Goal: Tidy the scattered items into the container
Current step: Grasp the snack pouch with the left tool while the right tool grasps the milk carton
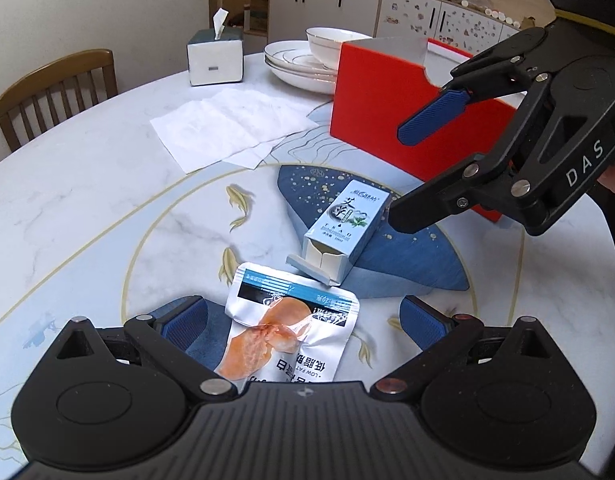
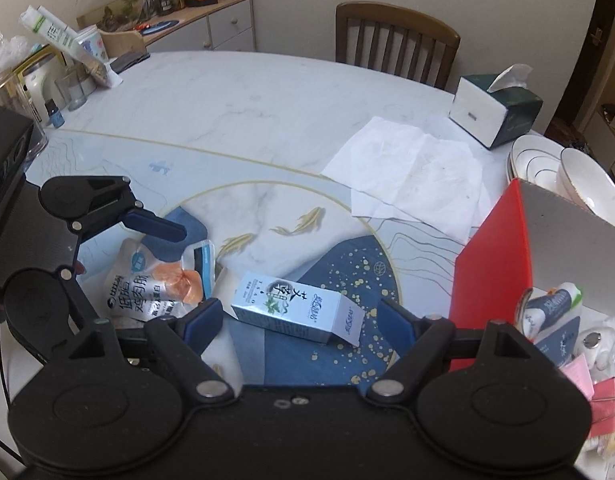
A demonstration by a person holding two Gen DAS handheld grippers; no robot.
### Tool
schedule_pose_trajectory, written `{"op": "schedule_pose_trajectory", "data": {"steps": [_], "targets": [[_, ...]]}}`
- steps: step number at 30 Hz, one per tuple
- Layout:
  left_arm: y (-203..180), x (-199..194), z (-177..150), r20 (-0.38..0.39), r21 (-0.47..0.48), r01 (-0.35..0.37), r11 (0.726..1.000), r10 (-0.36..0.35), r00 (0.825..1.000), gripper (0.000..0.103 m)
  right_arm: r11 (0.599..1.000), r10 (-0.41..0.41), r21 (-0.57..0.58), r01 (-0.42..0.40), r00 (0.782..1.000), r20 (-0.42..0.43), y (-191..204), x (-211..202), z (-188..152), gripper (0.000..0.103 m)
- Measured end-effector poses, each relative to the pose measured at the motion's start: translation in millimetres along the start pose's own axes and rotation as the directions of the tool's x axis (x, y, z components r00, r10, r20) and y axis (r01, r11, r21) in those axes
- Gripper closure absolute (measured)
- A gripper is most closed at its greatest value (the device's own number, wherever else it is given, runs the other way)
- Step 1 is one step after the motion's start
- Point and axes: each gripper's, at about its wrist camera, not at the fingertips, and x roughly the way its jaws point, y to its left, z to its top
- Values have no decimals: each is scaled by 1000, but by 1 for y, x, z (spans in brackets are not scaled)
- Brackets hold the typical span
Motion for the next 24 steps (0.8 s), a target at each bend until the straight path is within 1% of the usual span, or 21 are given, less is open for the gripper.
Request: {"op": "schedule_pose_trajectory", "data": {"steps": [4,7,9,11,15,17,18,20,24], "targets": [[2,3,-1,2,0,0,1000,0,1000,1,1000,10,-28,-10,1000,-17,-2,8,1,19],[2,5,-1,-2,2,2,1000,-2,1000,1,997,20,-80,-22,999,-29,0,12,3,19],[1,7,-3,-7,4,-1,1000,1,1000,3,992,27,-120,-31,999,-37,2,16,6,19],[1,8,-5,-12,7,-5,1000,5,1000,9,988,32,-151,-39,998,-46,3,20,8,20],[0,9,-6,0,25,-24,999,24,1000,13,981,46,-184,-58,997,-69,3,32,12,22],[-1,8,-6,7,34,-46,998,45,999,21,979,52,-194,-66,996,-77,3,37,13,23],[-1,8,-6,9,36,-54,998,53,999,23,978,56,-196,-71,995,-80,3,40,12,24],[-1,8,-6,14,36,-68,997,68,998,29,978,67,-192,-82,994,-83,4,43,12,27],[1,8,-6,22,24,-75,997,75,997,30,975,92,-195,-107,992,-82,6,45,12,28]]}}
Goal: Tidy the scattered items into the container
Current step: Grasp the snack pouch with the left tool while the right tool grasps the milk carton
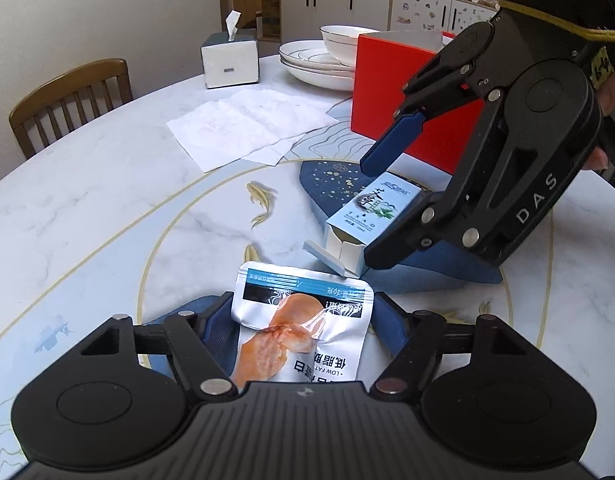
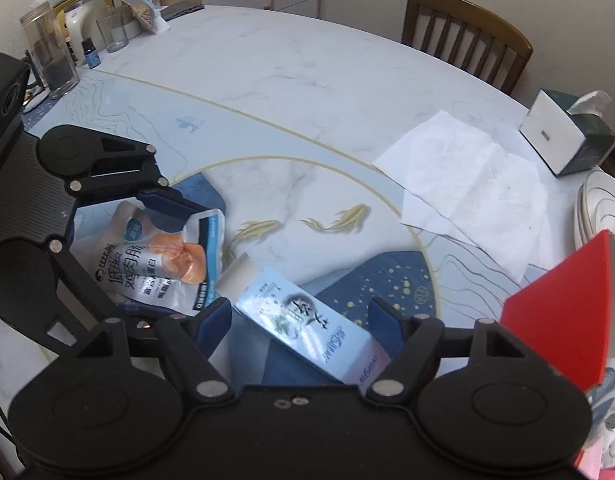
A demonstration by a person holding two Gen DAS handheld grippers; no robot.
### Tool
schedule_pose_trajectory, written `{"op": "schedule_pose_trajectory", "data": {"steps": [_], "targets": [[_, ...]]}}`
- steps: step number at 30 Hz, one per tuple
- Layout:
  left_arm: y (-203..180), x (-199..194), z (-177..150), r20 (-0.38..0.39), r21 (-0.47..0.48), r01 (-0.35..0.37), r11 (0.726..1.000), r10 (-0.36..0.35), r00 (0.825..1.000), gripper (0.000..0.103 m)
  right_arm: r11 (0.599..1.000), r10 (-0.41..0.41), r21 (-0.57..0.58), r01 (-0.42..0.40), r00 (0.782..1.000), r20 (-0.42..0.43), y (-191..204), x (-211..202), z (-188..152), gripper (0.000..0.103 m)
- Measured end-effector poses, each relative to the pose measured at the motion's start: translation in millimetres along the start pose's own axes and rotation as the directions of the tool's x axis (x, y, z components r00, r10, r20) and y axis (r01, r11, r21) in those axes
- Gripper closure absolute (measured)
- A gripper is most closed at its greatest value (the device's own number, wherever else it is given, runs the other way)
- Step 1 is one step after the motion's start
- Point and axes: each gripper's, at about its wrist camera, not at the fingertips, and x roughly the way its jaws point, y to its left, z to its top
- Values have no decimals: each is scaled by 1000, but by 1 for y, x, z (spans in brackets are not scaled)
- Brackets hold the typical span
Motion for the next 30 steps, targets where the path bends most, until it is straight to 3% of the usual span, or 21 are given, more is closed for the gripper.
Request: {"op": "schedule_pose_trajectory", "data": {"steps": [6,13,16,20,26,30], "targets": [[10,-4,-3,-2,-92,-60,994,60,998,31,1000,15,-19,-15,1000,-12,0,3,1,30],[29,-16,-10,-34,-245,-139,959,134,990,32,1000,14,-24,-15,999,-40,4,11,-2,39],[28,-18,-11,-44,-256,-149,955,143,989,32,1000,26,-11,-26,998,-55,8,14,-4,48],[21,-22,-14,-56,-262,-158,952,148,987,32,1000,18,-3,-18,999,-49,16,15,-7,52],[13,-28,-19,-64,-275,-168,947,156,986,34,999,-7,51,9,999,-42,22,12,-8,74],[12,-31,-20,-66,-295,-169,940,156,986,36,996,-40,81,42,999,-37,26,8,-13,75]]}}
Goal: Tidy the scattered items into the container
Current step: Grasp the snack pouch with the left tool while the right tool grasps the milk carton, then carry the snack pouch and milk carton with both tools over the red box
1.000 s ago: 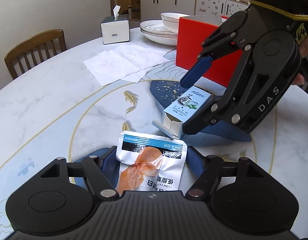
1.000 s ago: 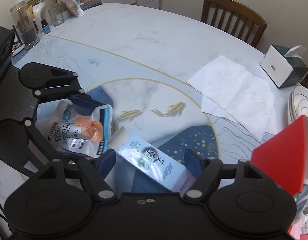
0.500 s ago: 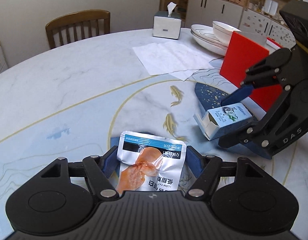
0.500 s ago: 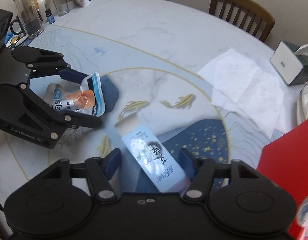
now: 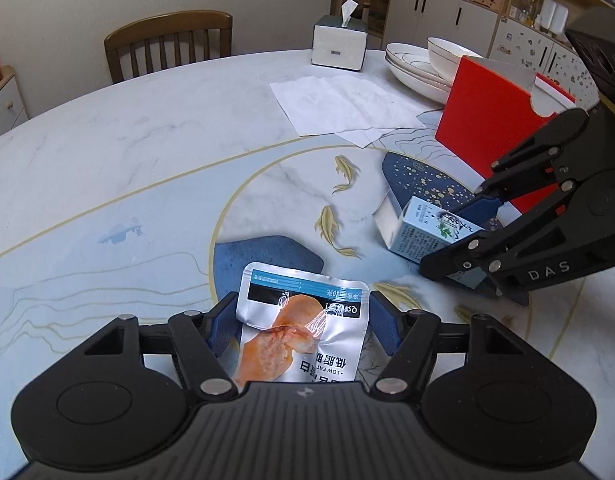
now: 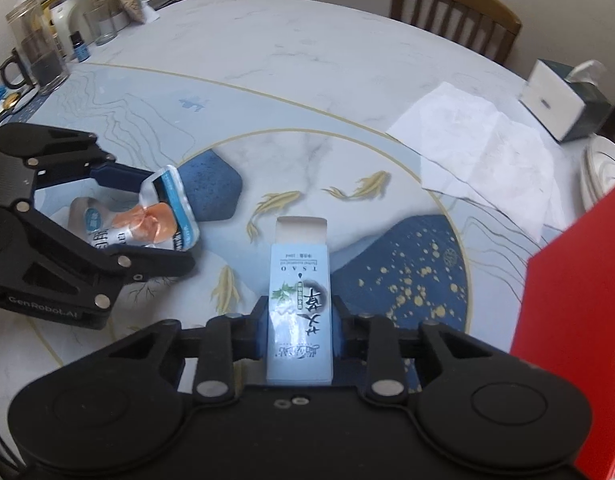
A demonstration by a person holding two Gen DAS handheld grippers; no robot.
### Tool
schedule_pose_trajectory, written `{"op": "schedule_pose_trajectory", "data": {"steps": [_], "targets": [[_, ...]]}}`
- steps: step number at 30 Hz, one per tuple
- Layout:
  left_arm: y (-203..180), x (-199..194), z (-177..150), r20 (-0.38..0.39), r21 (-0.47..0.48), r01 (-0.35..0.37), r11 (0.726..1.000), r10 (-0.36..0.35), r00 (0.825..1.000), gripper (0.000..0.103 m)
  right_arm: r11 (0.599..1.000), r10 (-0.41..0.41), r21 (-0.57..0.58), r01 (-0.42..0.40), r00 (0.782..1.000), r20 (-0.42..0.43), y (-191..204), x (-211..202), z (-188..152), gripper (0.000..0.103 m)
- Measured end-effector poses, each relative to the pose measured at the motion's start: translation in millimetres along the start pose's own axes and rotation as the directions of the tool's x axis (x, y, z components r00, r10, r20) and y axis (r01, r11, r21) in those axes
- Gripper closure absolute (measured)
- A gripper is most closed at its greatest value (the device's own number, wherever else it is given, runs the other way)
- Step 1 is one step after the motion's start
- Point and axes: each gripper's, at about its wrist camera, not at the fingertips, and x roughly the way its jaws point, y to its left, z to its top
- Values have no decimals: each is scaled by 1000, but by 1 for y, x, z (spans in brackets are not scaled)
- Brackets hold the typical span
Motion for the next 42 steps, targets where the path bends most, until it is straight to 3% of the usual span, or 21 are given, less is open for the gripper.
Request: {"op": "schedule_pose_trajectory", "data": {"steps": [8,20,42], "targets": [[-6,-9,-2,-13,-23,14,1000,-14,1000,43,997,-9,76,7,1000,28,6,-21,-14,75],[-25,-29,-9,-6,-30,46,998,-47,999,44,982,-15,187,6,999,47,12,-56,-44,75],[-70,-56,-5,8,-66,131,989,-130,991,45,967,-55,255,29,994,94,4,-121,-82,75]]}}
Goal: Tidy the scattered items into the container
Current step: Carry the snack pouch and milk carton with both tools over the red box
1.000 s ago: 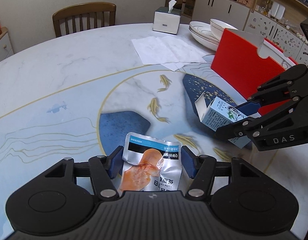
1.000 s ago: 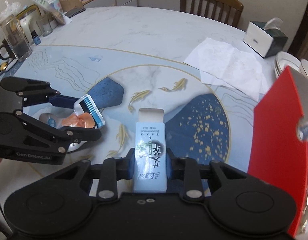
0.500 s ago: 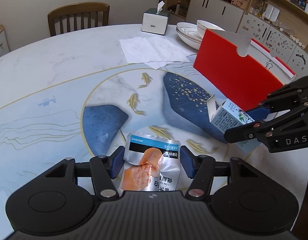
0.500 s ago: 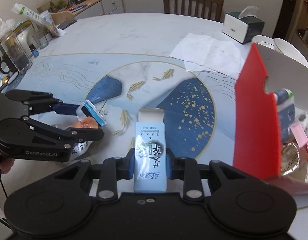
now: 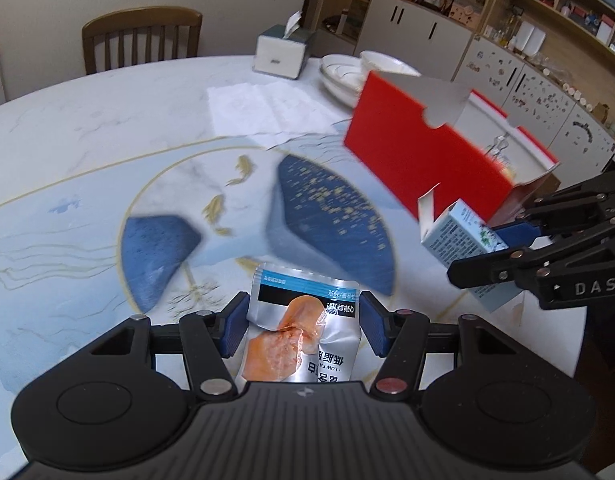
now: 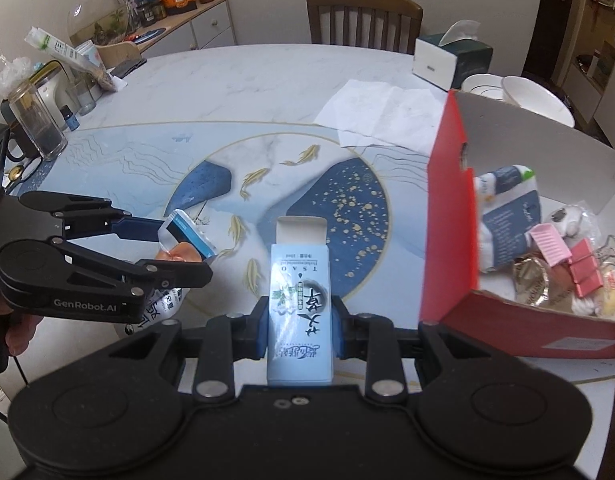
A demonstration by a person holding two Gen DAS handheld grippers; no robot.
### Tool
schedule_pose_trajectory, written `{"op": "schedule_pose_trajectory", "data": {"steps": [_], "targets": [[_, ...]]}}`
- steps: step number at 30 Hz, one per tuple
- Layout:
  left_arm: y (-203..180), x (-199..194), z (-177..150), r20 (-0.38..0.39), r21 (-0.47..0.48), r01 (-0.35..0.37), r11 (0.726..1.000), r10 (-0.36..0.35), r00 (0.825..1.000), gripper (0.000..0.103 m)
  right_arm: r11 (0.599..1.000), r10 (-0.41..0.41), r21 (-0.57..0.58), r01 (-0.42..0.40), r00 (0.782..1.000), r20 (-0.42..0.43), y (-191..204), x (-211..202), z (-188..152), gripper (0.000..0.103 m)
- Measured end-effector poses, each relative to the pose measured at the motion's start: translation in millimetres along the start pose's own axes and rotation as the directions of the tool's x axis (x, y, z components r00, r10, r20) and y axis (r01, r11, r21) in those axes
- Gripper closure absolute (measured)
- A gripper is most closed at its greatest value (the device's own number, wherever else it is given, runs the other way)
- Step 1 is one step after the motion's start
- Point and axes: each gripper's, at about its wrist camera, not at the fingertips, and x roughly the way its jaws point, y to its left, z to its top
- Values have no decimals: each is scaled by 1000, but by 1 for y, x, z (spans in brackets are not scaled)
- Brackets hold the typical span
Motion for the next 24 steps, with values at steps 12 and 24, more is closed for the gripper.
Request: {"op": "schedule_pose_trajectory", "data": {"steps": [12,24], "targets": [[-57,-17,37,88,44,69,997,-73,993,45,1000,-19,-23,20,999,50,-29,-39,-4,75],[-110,-11,78,131,107,104,989,-117,984,45,999,-52,19,50,992,112,-90,-69,-8,75]]}}
